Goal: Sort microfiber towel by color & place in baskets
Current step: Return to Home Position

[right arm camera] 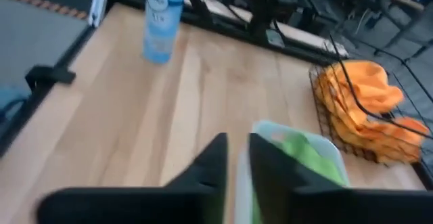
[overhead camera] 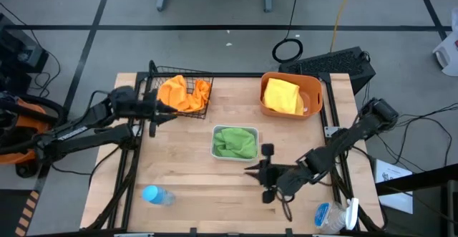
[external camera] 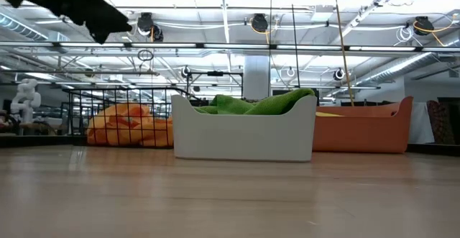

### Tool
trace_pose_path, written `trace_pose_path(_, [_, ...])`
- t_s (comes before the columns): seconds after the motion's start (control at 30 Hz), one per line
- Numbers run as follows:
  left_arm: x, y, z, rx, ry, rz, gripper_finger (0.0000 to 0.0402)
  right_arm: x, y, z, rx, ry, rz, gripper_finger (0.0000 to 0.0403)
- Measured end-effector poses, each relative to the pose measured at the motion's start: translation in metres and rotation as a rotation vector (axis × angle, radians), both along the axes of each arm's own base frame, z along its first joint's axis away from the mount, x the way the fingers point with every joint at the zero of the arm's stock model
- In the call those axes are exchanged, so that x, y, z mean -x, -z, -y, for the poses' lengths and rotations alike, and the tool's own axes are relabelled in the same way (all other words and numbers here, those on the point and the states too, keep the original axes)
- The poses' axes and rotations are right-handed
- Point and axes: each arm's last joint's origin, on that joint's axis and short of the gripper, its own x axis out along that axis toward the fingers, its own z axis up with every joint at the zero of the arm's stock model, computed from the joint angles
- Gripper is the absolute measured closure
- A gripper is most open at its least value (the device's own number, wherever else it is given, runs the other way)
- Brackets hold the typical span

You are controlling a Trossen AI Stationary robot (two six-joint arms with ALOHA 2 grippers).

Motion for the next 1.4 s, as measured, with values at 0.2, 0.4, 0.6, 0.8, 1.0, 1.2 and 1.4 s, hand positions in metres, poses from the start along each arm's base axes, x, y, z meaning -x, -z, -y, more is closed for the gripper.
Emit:
trace_pose_path(0.2, [0.013,0.019,0.014,-0.066,-0.037,0.097,0.0356,0.035,-0.018,0.021,-0.011,0.019,-0.026,0.0389])
trace_pose_path(0.4, [0.011,0.038,0.017,-0.046,-0.022,0.167,0.0395,0.067,0.0,0.043,-0.052,0.007,0.055,0.04])
trace_pose_path(0.6, [0.003,0.058,0.017,-0.06,-0.076,0.187,0.0399,0.095,0.033,0.063,-0.1,-0.018,0.192,0.0402])
trace_pose_path(0.8, [0.0,0.068,0.021,-0.074,-0.095,0.19,0.04,0.119,0.069,0.082,-0.144,-0.037,0.27,0.0402])
trace_pose_path(1.0, [-0.002,0.075,0.027,-0.09,-0.117,0.174,0.04,0.135,0.091,0.102,-0.195,-0.103,0.358,0.0402])
trace_pose_path(1.2, [-0.005,0.089,0.031,-0.104,-0.121,0.201,0.0401,0.144,0.104,0.116,-0.202,-0.131,0.37,0.0403])
trace_pose_path(1.4, [-0.006,0.095,0.032,-0.154,-0.115,0.228,0.0401,0.147,0.11,0.125,-0.215,-0.165,0.368,0.0403])
